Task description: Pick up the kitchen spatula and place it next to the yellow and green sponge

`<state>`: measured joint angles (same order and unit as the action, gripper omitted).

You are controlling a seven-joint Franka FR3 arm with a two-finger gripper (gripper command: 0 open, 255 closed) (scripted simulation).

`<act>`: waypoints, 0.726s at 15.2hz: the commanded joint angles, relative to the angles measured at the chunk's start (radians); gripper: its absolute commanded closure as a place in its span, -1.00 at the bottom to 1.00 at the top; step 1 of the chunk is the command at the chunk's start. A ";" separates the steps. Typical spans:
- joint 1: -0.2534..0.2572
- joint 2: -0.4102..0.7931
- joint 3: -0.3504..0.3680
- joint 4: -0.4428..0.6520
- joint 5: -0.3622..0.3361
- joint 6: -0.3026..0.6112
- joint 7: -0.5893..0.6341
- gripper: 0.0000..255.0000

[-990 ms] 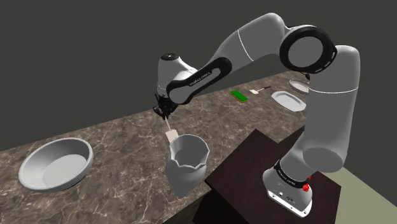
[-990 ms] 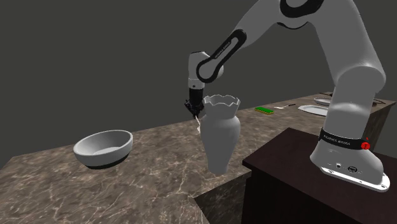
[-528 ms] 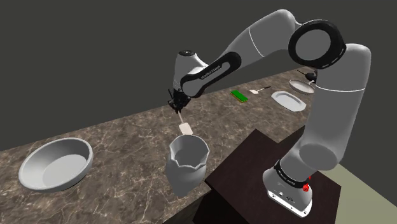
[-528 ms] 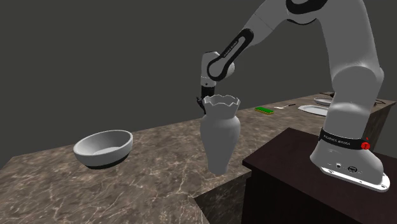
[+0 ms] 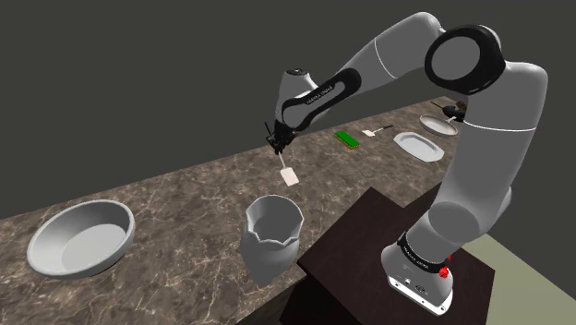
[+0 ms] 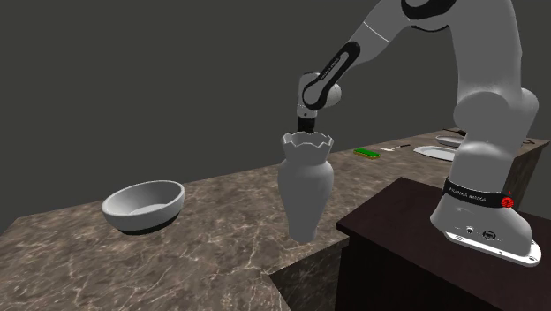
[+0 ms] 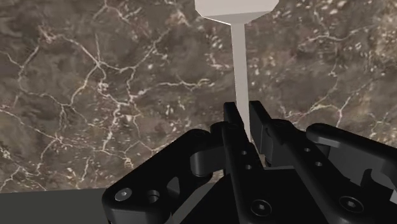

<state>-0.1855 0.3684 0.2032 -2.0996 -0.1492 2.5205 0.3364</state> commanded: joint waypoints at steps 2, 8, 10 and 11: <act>-0.058 0.000 -0.013 -0.005 0.015 0.008 -0.083 1.00; -0.167 0.014 -0.037 0.020 0.042 0.001 -0.237 1.00; -0.202 0.025 -0.045 0.038 0.050 -0.006 -0.287 1.00; -0.219 0.031 -0.049 0.048 0.054 -0.010 -0.311 1.00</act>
<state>-0.3877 0.3957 0.1578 -2.0586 -0.0994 2.5140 0.0506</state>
